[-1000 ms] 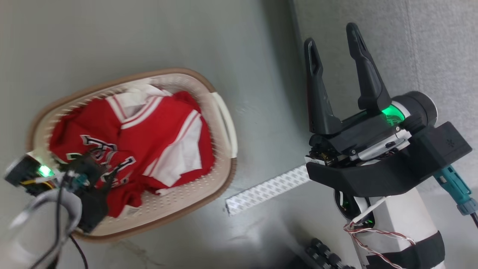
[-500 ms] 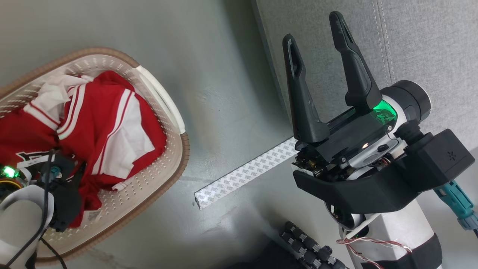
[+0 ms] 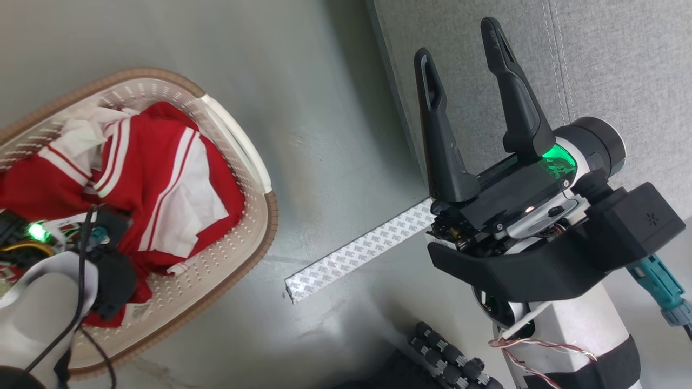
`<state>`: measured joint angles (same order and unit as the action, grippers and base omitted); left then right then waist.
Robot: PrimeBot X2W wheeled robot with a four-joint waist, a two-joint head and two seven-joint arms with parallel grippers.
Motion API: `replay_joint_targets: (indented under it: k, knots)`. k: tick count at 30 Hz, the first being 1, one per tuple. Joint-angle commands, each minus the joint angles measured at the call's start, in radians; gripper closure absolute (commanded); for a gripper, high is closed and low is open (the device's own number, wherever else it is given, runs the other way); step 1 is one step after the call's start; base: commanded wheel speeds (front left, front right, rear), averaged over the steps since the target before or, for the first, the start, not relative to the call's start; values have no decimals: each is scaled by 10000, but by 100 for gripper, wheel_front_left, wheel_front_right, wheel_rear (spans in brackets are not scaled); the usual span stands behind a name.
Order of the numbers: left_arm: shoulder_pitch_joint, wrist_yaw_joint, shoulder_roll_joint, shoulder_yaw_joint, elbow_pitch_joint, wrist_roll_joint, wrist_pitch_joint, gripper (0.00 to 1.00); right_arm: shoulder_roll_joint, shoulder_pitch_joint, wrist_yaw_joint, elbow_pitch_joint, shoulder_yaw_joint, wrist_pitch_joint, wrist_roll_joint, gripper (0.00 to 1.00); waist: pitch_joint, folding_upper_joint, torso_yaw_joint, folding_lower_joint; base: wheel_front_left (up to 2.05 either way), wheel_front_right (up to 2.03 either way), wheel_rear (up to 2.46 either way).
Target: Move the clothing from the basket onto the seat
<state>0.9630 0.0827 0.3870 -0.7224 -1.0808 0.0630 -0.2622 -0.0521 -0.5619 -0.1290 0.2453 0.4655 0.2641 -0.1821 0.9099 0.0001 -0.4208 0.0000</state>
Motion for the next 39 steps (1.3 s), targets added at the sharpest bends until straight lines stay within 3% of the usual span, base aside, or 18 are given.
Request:
replay_joint_targets:
  k: [1, 20, 29, 39]
  knots:
    - [-119, 15, 27, -20, 118, 62, -36, 100, 22, 58, -34, -24, -36, 7, 88, 0, -172, -1, 148, 0, 0, 0, 0]
    - [-3039, -380, -511, 1114, 4441, 1141, -26, 100, 9, 1014, -34, -1283, -401, 7, 951, 0, -3365, -1, 1808, 0, 0, 0, 0]
    - [-4839, -645, -963, 2301, 6536, 1299, -27, 100, 7, 2012, -34, -1854, -704, 5, 1176, 0, -5188, -1, 2383, 0, 0, 0, 0]
    - [-6509, -548, -1722, 4038, 8556, 1304, -27, 100, -8, 3165, -34, -2320, -827, 7, 1303, 0, -7074, -1, 2839, 0, 0, 0, 0]
